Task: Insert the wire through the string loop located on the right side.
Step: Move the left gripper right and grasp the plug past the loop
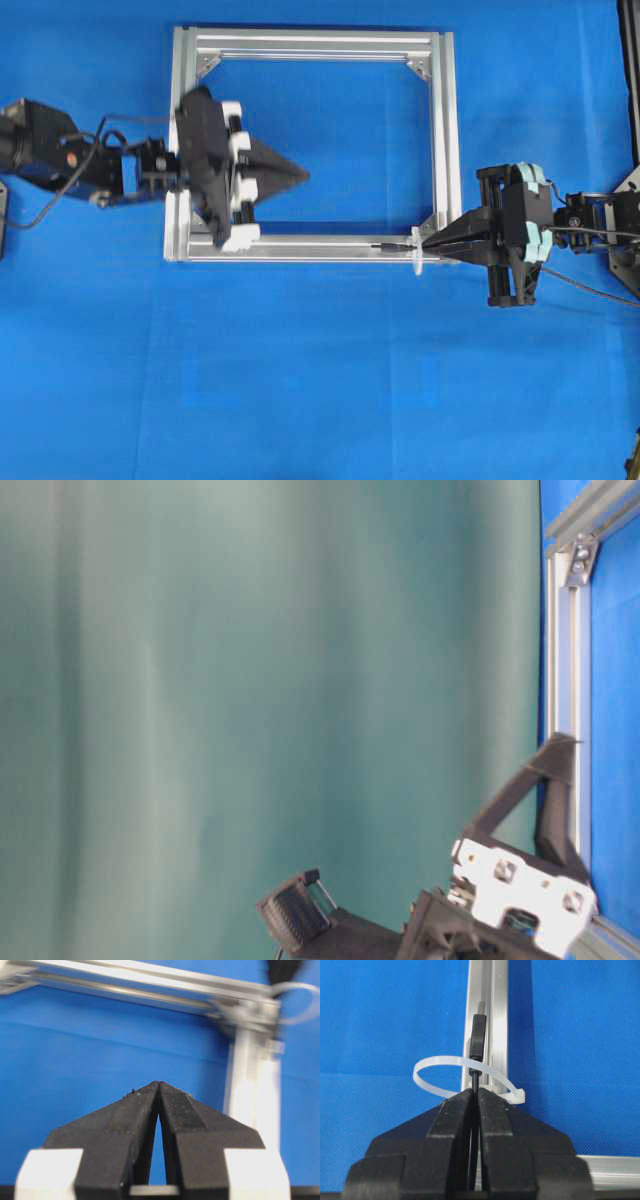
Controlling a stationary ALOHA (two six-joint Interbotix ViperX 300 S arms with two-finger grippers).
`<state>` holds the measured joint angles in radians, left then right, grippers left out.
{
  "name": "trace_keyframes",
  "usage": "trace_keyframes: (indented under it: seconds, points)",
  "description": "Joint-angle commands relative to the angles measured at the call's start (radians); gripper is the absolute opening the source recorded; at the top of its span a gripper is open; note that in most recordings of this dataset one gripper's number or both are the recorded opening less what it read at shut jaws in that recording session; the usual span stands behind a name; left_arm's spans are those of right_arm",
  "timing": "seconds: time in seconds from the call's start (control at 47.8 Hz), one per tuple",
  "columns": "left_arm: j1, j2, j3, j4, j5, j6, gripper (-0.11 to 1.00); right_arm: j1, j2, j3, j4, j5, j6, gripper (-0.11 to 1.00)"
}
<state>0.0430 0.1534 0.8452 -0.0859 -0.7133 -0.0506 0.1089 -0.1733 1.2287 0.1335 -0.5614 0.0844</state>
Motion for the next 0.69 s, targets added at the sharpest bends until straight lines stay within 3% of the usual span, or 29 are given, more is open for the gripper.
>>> trace_keyframes:
  seconds: [0.0,0.23,0.502,0.67]
  points:
    - [-0.048,-0.037,-0.006,0.003,-0.002,-0.008,0.02,-0.003,-0.005,-0.015,0.003,-0.008,0.000,-0.04]
    - [-0.123,-0.040,-0.008,0.003,0.018,-0.029,0.02,-0.002,-0.005,-0.015,0.003,-0.008,-0.002,-0.04]
    - [-0.130,-0.037,-0.021,0.003,0.048,-0.031,0.02,-0.002,-0.005,-0.015,0.003,-0.008,-0.002,-0.04]
    - [-0.130,-0.011,-0.086,0.003,0.051,-0.029,0.02,-0.002,-0.005,-0.017,0.003,-0.009,-0.002,-0.04]
